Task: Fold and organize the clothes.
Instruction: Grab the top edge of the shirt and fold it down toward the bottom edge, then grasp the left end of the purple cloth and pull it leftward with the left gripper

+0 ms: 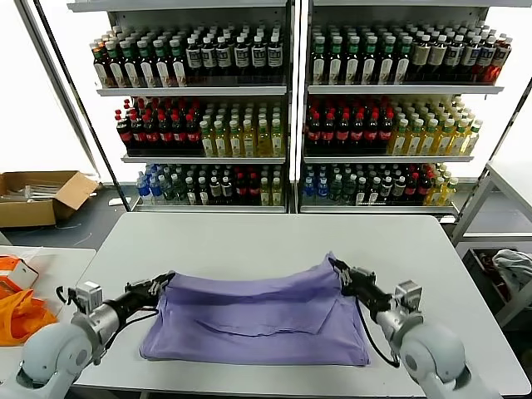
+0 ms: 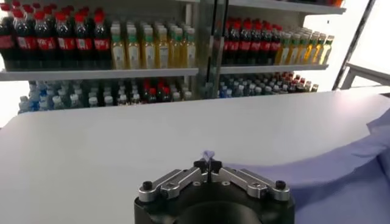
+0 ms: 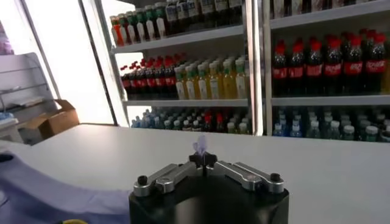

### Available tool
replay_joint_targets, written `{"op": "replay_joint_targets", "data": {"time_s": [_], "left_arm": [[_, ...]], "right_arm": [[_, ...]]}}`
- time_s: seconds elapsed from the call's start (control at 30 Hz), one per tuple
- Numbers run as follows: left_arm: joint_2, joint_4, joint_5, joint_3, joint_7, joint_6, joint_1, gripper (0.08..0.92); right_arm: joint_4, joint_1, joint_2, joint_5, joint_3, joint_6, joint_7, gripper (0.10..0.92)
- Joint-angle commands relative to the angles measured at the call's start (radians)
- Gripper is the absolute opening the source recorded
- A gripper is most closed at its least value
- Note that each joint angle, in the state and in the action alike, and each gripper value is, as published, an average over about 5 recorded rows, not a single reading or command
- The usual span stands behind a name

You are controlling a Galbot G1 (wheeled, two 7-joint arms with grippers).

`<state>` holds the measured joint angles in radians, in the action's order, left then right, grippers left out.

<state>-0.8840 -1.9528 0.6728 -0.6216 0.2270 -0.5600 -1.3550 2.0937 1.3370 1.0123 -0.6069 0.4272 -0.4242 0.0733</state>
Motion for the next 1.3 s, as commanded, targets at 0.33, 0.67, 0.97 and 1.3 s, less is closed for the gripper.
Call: {"op": "replay_joint_targets", "data": {"time_s": [0.33,0.67,0.97,1.3], "left_arm": [[-0.028,-0.102,-0.152,-0.119,0.029,0.009,-0.249,0.086],[-0.068,-0.217,-0.152,-0.197,-0.060,-0.001,-0.271,0.230],[-0.239,-0.265,-0.065,0.003,-0.564,0.098,-0.281,0.490],[-0.291,-0.178,-0.047,0.082,-0.631,0.078,-0.267,0.770]], "right_arm": [[0.128,0.348,0.014,0.158,0.078,0.108,0.029,0.109],[0.142,0.362,0.039,0.173,0.169,0.252,0.026,0.327],[0.115,0.462,0.132,0.272,0.238,0.467,-0.003,0.578],[0.146,0.574,0.126,0.245,0.285,0.523,-0.021,0.815]]}}
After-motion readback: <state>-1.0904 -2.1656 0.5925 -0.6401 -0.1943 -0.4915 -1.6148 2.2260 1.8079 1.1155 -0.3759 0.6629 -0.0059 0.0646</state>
